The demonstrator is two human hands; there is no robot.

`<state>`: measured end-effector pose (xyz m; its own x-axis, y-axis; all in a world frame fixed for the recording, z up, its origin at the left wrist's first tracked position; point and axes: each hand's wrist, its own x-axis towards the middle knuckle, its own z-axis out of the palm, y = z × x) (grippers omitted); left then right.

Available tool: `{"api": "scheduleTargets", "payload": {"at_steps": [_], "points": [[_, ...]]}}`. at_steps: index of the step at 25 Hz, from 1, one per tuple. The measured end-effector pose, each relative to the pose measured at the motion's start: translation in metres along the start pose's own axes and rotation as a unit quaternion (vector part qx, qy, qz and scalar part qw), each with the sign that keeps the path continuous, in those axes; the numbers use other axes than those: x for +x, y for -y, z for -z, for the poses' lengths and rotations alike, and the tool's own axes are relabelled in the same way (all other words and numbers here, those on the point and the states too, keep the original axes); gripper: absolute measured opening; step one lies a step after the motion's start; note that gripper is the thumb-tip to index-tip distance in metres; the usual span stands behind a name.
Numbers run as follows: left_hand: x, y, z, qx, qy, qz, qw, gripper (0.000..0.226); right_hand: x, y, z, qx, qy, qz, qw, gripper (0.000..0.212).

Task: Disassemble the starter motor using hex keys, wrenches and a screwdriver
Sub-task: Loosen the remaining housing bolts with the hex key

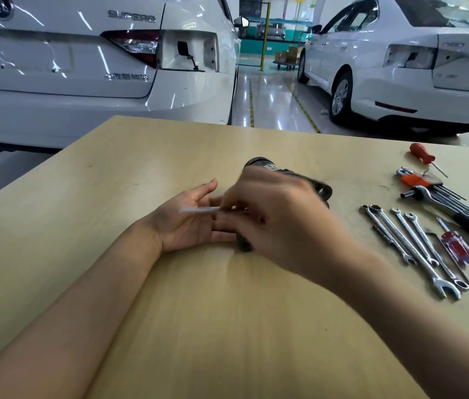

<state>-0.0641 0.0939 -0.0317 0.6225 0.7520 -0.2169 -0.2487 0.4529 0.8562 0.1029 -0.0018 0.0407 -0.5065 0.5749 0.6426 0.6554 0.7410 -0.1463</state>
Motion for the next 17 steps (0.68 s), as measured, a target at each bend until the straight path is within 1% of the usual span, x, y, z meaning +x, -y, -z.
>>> {"api": "scheduleTargets", "payload": {"at_steps": [1, 2, 3, 4, 5, 6, 7, 8, 9, 10, 12, 15, 17], "points": [[0.000, 0.000, 0.000, 0.007, -0.005, 0.002, 1.000, 0.050, -0.006, -0.007, 0.004, 0.095, -0.096, -0.063, 0.989, 0.010], [0.000, 0.000, -0.001, 0.010, -0.013, 0.007, 1.000, 0.052, -0.012, -0.013, 0.007, 0.184, -0.162, -0.134, 0.960, 0.013], [0.000, 0.000, -0.002, 0.011, -0.019, 0.012, 1.000, 0.054, -0.018, -0.017, 0.010, 0.270, -0.207, -0.204, 0.918, 0.016], [0.001, 0.000, -0.002, 0.013, -0.020, 0.013, 1.000, 0.055, -0.023, -0.021, 0.011, 0.349, -0.237, -0.267, 0.867, 0.017], [0.002, 0.000, -0.002, 0.015, -0.020, 0.013, 1.000, 0.056, -0.026, -0.025, 0.012, 0.413, -0.252, -0.321, 0.814, 0.013], [0.002, 0.000, -0.001, 0.013, -0.018, 0.013, 1.000, 0.055, -0.028, -0.029, 0.013, 0.459, -0.258, -0.363, 0.769, 0.009], [0.002, 0.000, -0.001, 0.010, -0.015, 0.015, 1.000, 0.054, -0.030, -0.033, 0.015, 0.484, -0.262, -0.391, 0.737, 0.009], [0.002, 0.000, -0.001, 0.010, -0.013, 0.018, 1.000, 0.054, -0.030, -0.035, 0.015, 0.502, -0.266, -0.405, 0.717, 0.011], [0.002, 0.000, 0.000, 0.010, -0.009, 0.021, 1.000, 0.054, -0.029, -0.036, 0.015, 0.512, -0.268, -0.408, 0.706, 0.013], [0.002, 0.000, 0.001, 0.009, -0.005, 0.022, 1.000, 0.054, -0.029, -0.037, 0.014, 0.516, -0.270, -0.408, 0.704, 0.014], [0.003, -0.001, 0.001, 0.009, -0.001, 0.025, 1.000, 0.054, -0.028, -0.035, 0.013, 0.512, -0.268, -0.402, 0.710, 0.014], [0.002, 0.000, 0.000, 0.013, 0.001, 0.025, 1.000, 0.055, -0.029, -0.034, 0.012, 0.495, -0.261, -0.394, 0.729, 0.013], [0.002, -0.001, 0.000, 0.013, 0.001, 0.026, 1.000, 0.055, -0.029, -0.034, 0.012, 0.492, -0.261, -0.392, 0.733, 0.013]]}}
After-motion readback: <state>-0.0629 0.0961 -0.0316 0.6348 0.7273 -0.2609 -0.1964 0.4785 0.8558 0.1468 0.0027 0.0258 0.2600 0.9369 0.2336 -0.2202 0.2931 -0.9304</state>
